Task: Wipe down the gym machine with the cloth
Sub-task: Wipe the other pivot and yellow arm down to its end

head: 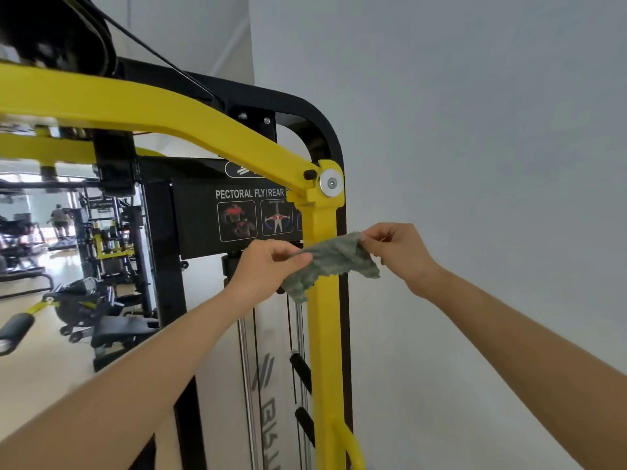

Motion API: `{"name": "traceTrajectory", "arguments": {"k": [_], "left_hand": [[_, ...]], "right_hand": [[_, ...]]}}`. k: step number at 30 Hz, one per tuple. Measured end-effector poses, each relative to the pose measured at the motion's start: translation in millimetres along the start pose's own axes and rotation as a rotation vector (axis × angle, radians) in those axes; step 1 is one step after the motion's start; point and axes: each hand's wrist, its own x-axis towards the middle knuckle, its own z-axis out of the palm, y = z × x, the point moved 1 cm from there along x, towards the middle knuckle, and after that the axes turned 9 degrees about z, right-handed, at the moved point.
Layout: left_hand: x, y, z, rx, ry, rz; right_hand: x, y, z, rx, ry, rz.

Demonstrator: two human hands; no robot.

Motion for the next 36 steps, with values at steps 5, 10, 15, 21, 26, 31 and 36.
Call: {"name": "traceTrajectory", "arguments": {"k": [5,10,15,21,26,31,36], "left_hand": [[14.9,-8.9,9.7,0.288,0.160,0.133],[29.2,-11.4,14.9,0.380,0.275,0.180],[43.7,-26.6,17.9,0.245,0.413,0.167],[44.7,-33.2,37.3,-0.167,0.373,0.115],[21.0,-53.9,51.9,-0.207,0.284,0.230],[6.5,-61.6,61.6,-0.191,0.203,0.229],[7.4,-54.9,64.8,-0.324,0.249,0.222]], "right_hand": [[18.1,6.9,7.4,0.091,0.074,0.159],[31.2,4.3,14.1,0.269,0.066,0.251],[47.0,6.1,27.7,0.418,0.135,0.244],[43.6,13.4,54.2,0.594,0.111,0.181],[35.4,26.0,60.9,0.239,0.061,0.016],[34.3,16.3,53.2,0.215,0.079,-0.022],[24.9,12.1,46.7,0.115,0.100,-0.040]]}}
